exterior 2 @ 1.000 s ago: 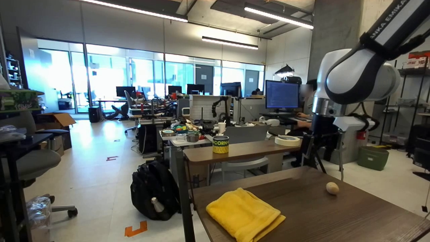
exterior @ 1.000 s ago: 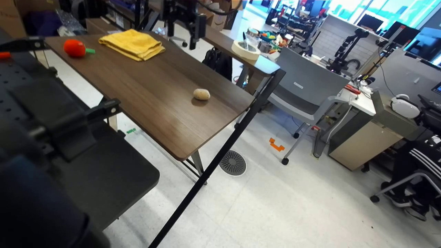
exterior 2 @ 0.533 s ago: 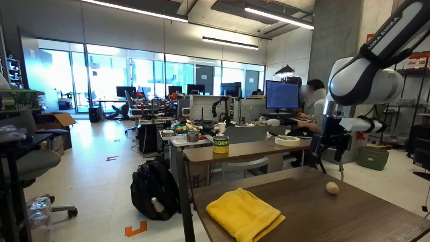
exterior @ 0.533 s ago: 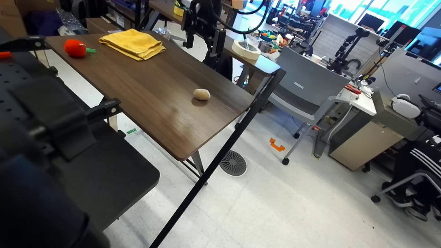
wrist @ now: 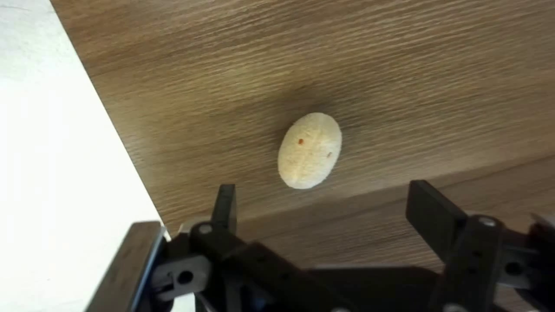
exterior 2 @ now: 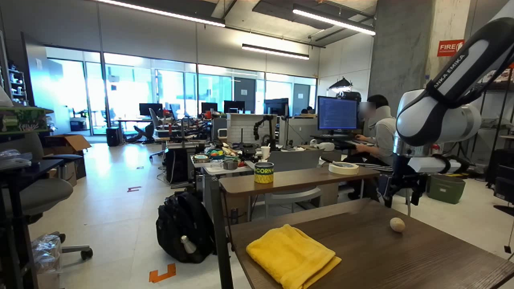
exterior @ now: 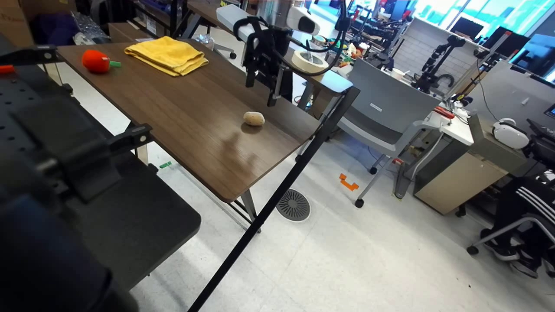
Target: Move the two plush toys to the left and use the towel to the wipe the table
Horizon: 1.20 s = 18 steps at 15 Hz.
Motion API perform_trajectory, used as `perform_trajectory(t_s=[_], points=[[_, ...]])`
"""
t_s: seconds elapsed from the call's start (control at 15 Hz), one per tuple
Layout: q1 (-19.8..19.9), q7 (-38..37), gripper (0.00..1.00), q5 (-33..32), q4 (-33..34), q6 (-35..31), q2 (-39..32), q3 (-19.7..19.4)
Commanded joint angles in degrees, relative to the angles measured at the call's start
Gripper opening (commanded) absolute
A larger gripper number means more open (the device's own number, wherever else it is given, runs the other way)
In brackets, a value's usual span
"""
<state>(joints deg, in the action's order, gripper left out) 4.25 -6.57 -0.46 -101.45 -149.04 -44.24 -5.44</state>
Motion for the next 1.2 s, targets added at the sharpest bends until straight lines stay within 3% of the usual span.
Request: perform_trajectory(t_s=[0.0,0.33,0.53,0.8,1.13], points=[[1.0,-1.3,1.00,1.6,5.3,3.8,-4.0,-0.6],[2.4,-1.1,1.00,4.6,8.4,6.0,-7.6,1.9],[2.4,-1.9,1.00,7.4,10.3,3.6,-9.8,3.0],[2.0,-2.9,1.00,8.2,12.6,4.0,-11.6,2.8],[1.2,-2.6,1.00,7.0,10.4,3.9,-10.4,2.1]])
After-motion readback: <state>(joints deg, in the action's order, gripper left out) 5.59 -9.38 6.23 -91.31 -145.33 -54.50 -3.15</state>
